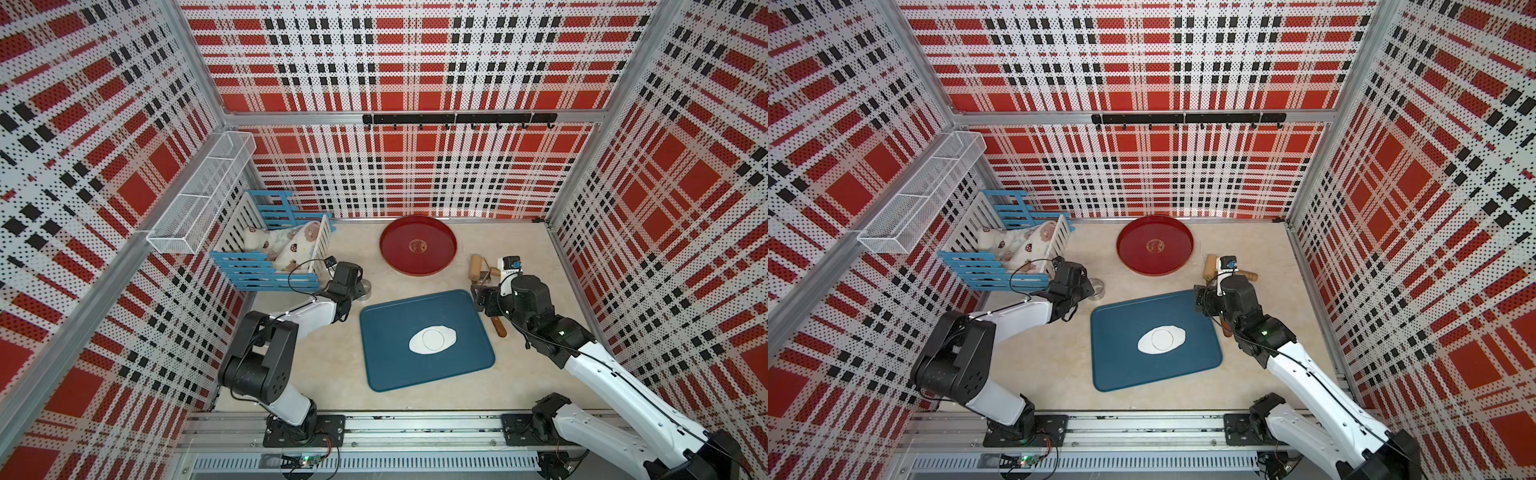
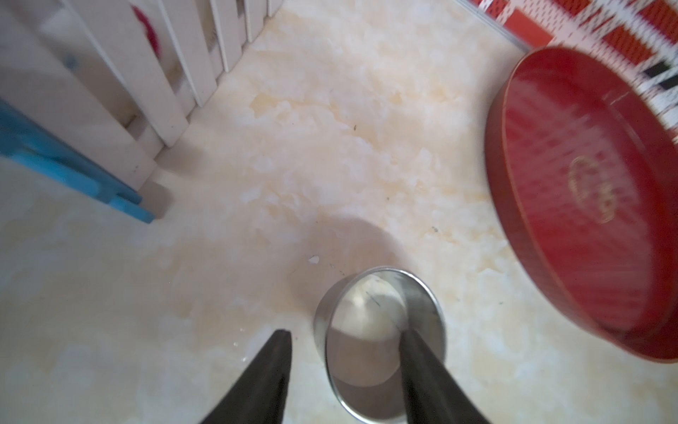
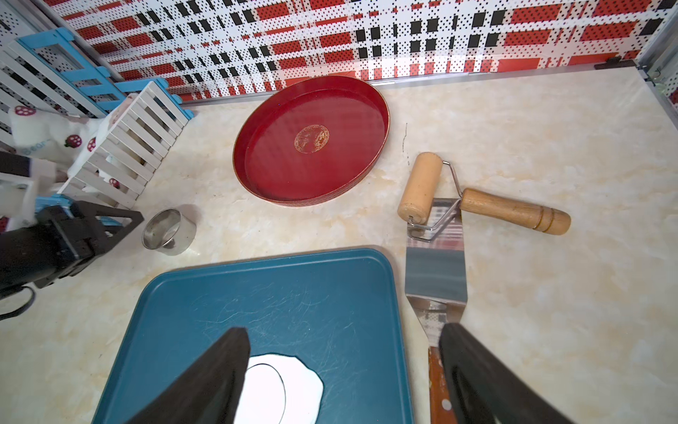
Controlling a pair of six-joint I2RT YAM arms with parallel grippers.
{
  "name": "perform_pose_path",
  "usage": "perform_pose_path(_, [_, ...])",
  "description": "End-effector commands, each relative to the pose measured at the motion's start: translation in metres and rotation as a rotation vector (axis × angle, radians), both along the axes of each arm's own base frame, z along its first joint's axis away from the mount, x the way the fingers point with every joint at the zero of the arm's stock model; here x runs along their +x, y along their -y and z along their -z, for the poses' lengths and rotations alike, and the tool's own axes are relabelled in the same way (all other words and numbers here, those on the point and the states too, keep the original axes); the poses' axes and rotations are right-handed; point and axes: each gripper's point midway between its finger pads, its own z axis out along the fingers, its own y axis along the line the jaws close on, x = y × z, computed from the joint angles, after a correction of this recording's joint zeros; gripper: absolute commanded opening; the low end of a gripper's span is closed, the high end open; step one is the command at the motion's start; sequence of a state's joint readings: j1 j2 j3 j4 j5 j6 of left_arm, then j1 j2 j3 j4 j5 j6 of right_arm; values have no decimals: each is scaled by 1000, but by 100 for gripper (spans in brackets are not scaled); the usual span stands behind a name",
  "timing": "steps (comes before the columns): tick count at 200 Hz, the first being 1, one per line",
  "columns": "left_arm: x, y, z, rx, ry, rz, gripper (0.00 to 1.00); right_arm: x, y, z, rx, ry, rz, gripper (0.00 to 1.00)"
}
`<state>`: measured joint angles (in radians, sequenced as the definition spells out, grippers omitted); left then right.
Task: Roll out the dumpling wrappers from the dough
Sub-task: Place the dumpling mold at the center of the board, then remove the dumpling wrapper from the work surface.
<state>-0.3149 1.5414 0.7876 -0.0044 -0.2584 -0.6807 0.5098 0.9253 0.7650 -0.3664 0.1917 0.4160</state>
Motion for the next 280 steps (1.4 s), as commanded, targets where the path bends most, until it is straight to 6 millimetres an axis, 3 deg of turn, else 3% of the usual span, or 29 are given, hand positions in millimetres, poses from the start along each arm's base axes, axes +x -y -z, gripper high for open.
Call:
perform_pose_path(1, [-10, 14, -36, -37, 94, 30, 66, -1, 4, 12, -14, -46, 28, 87])
perform_pose_path(23, [-29, 45, -59, -47, 145, 120, 79, -7, -11, 24, 26, -103, -42, 85])
perform_pose_path(41, [-50, 77, -68, -54, 164, 208, 82, -12, -20, 38, 56, -162, -77, 82])
perform_pose_path(70, [-86, 117, -65, -97, 162, 304, 84, -27, -42, 63, 114, -289, -180, 72])
perform_pose_path(98, [-115, 139, -58, -128, 157, 343, 85, -40, -55, 91, 159, -428, -226, 70])
perform_pose_path(133, [-137, 151, -39, -181, 129, 350, 86, -49, -62, 121, 198, -559, -216, 62])
perform_pose_path(156, [-143, 155, -28, -203, 130, 343, 86, -50, -65, 137, 196, -635, -206, 54])
perform_pose_path(180, [-148, 159, -21, -263, 146, 336, 86, -51, -67, 152, 190, -685, -198, 51])
perform_pose_path(234, [-150, 163, -10, -293, 130, 332, 86, -52, -69, 170, 177, -738, -195, 49])
perform_pose_path(280, [-147, 166, -11, -297, 136, 332, 86, -49, -75, 179, 182, -764, -199, 40])
